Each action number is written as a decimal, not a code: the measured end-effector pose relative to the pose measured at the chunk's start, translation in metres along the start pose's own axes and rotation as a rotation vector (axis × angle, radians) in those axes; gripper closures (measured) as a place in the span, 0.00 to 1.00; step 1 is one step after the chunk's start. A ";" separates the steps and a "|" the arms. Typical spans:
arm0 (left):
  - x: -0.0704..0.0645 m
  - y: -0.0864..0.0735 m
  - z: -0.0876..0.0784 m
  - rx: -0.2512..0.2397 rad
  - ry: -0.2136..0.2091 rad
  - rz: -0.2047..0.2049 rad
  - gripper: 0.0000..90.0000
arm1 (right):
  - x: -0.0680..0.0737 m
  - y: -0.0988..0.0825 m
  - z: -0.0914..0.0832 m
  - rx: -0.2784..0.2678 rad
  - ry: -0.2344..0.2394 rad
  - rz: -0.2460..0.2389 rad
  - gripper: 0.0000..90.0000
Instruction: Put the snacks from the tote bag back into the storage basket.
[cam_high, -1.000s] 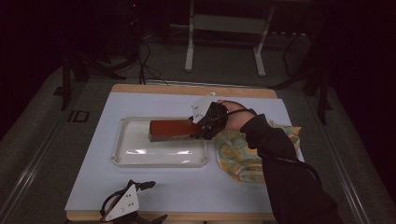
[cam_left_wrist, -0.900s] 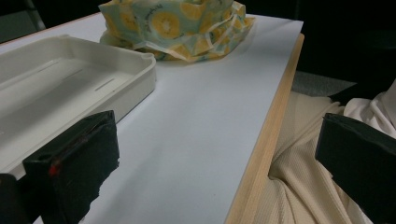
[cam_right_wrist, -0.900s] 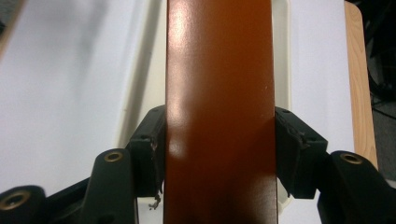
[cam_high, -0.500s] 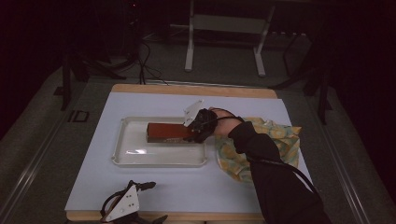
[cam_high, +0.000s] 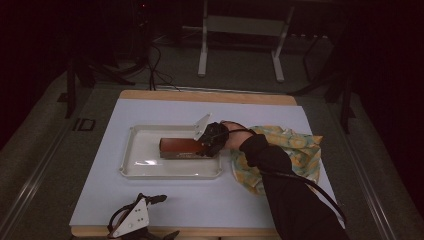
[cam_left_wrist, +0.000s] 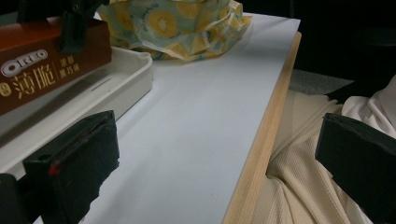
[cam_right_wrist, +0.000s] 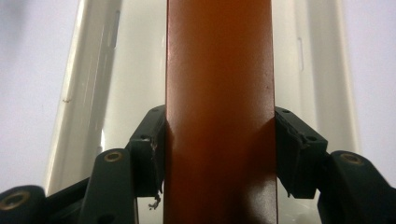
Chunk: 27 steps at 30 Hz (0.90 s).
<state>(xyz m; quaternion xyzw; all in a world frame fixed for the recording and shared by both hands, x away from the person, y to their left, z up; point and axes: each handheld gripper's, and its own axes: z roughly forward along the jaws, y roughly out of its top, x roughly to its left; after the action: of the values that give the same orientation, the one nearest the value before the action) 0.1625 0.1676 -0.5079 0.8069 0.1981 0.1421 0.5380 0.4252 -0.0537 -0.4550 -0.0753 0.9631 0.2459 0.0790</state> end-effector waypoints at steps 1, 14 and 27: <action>0.000 0.000 0.000 0.001 -0.001 0.000 0.00 | 0.000 -0.001 0.002 0.004 0.000 -0.001 0.48; 0.000 0.000 0.000 -0.001 -0.001 0.001 0.00 | -0.004 -0.006 0.020 0.054 0.054 0.029 0.47; -0.001 0.000 0.000 0.005 -0.005 0.003 0.00 | -0.002 -0.005 0.023 0.084 0.041 0.040 0.44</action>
<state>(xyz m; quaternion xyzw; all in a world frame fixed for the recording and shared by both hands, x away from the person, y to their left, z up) 0.1620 0.1673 -0.5079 0.8088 0.1960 0.1405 0.5364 0.4311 -0.0466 -0.4771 -0.0576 0.9754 0.2051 0.0573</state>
